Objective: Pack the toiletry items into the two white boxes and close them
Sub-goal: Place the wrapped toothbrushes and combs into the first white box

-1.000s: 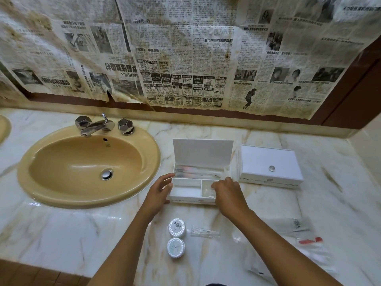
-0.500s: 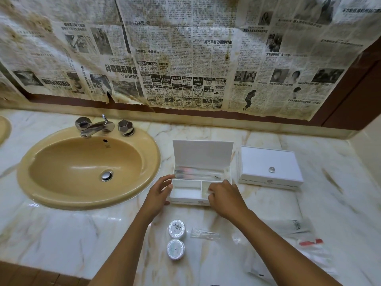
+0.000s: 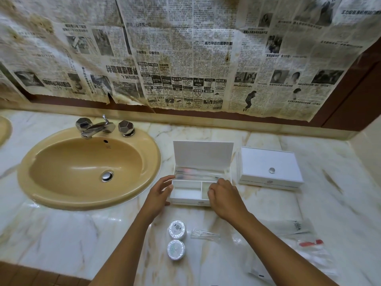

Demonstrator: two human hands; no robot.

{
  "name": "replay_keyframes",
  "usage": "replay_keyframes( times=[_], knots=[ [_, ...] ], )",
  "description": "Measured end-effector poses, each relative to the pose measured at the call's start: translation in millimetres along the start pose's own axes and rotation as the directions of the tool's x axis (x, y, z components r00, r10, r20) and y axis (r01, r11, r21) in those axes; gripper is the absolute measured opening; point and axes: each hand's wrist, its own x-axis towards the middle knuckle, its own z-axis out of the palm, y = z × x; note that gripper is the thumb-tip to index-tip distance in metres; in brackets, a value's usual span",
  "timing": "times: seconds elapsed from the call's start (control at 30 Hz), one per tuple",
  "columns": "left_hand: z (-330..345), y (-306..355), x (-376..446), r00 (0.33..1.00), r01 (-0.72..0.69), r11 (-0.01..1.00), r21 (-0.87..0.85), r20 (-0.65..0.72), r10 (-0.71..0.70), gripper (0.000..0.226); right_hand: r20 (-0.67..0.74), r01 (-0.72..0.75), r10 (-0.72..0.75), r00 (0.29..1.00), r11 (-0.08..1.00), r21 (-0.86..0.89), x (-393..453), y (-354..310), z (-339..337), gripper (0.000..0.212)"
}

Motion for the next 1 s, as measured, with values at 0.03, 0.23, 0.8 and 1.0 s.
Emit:
replay_keyframes(
  times=[0.03,0.23,0.8,1.0],
  knots=[
    [-0.1,0.1,0.0,1.0,0.0,1.0,0.0,-0.001,0.0,0.025,-0.038,-0.003,0.004,0.999,1.0,0.028,1.3,0.4,0.6,0.027],
    [0.3,-0.2,0.4,1.0,0.002,1.0,-0.005,-0.003,-0.002,0.025,-0.169,0.04,-0.044,0.985,0.999,-0.026,7.8,5.0,3.7,0.033],
    [0.3,1.4,-0.8,1.0,0.001,1.0,-0.003,-0.002,-0.001,0.026,-0.037,0.007,-0.008,0.999,1.0,-0.027,8.7,9.7,13.4,0.029],
    [0.1,1.6,-0.4,1.0,-0.001,1.0,0.002,-0.003,0.001,0.026,-0.003,0.018,-0.018,1.0,0.999,-0.03,3.5,8.7,19.6,0.019]
  ],
)
